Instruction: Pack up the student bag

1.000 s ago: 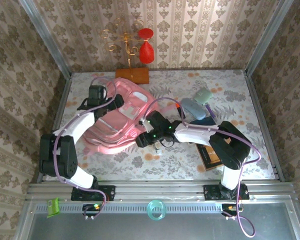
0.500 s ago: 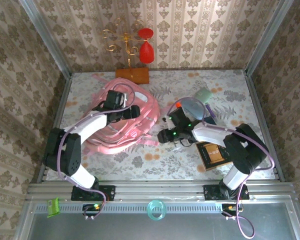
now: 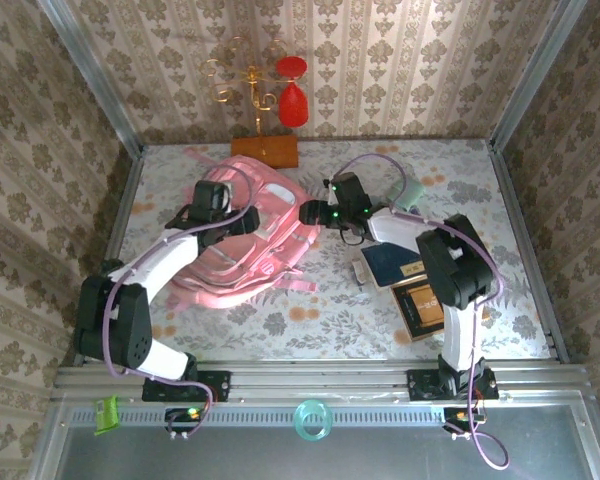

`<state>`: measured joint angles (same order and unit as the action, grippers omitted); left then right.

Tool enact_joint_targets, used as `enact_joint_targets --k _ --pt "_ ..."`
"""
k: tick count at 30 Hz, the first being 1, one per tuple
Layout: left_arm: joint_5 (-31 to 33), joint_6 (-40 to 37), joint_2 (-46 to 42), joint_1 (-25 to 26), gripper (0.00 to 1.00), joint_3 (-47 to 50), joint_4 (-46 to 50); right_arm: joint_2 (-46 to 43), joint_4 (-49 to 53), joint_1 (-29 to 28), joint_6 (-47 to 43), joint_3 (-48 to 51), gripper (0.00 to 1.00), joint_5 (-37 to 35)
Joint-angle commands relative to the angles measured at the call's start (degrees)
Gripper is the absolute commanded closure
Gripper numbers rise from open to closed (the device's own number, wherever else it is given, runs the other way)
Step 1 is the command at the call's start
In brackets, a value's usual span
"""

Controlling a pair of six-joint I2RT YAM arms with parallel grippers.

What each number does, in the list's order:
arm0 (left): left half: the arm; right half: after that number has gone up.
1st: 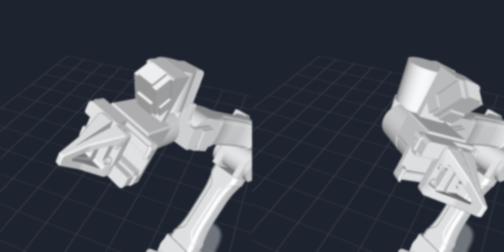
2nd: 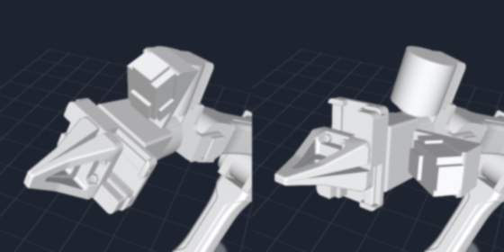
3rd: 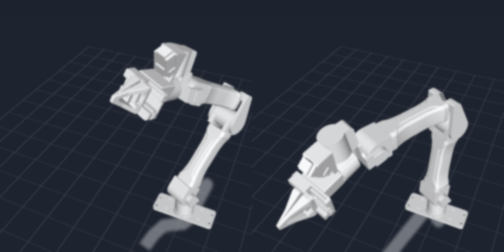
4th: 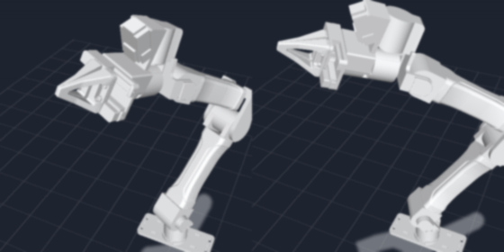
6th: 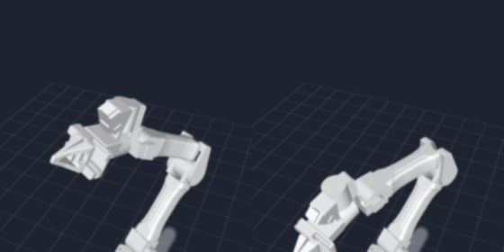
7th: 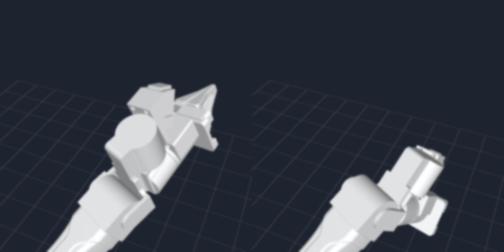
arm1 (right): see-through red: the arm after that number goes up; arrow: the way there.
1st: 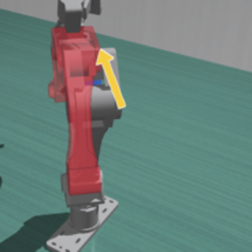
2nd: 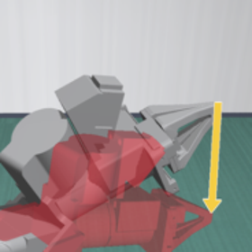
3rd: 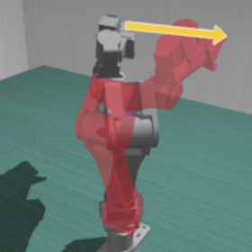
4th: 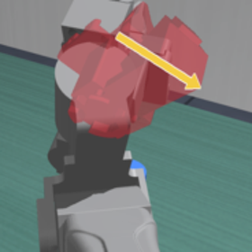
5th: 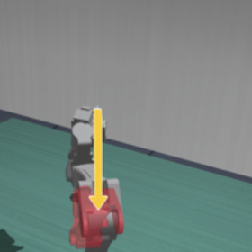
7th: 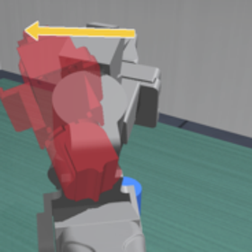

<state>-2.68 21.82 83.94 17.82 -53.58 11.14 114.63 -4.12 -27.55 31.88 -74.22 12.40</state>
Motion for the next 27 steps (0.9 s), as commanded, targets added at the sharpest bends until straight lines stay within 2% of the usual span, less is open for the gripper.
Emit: enact_joint_targets --k 1,4,6,10,11,12,16,19,22,27 --pt "0.3 0.4 0.3 -0.6 0.14 2.5 0.7 5.9 -0.7 1.0 3.1 -5.5 0.21 0.8" --pt "-0.4 0.5 1.7 -0.6 0.14 3.1 1.1 10.6 -2.3 2.0 5.1 -10.4 0.24 7.2" --pt "-1.2 0.5 2.5 -0.6 0.14 3.6 0.8 11.7 -3.9 2.0 6.4 -11.5 0.35 10.7" --pt "-2.9 1.0 4.3 -0.1 0.15 2.9 0.1 8.3 -6.9 3.2 8.8 -7.7 0.74 12.8" --pt "-3.0 1.1 4.5 0.3 0.15 2.3 0.0 7.0 -7.8 3.8 9.8 -6.2 0.8 12.6" --pt "-2.8 1.0 4.5 0.8 0.15 1.6 -0.1 5.5 -8.9 4.7 11.1 -4.6 0.86 12.4" --pt "1.3 -0.1 3.3 4.2 0.15 -2.2 1.3 -1.2 -15.3 6.6 17.2 3.1 0.99 8.1" --pt "4.5 -0.6 1.0 7.6 0.15 -3.9 2.5 -4.4 -21.9 6.4 22.3 8.6 1.0 4.0" --pt "4.6 0.3 -1.6 11.2 0.17 -4.0 5.0 -6.9 -27.5 6.5 26.1 13.1 1.0 -0.6" --pt "4.0 6.8 -7.7 19.7 0.27 0.5 6.4 -10.6 -30.8 6.5 29.1 16.7 1.0 -7.4"
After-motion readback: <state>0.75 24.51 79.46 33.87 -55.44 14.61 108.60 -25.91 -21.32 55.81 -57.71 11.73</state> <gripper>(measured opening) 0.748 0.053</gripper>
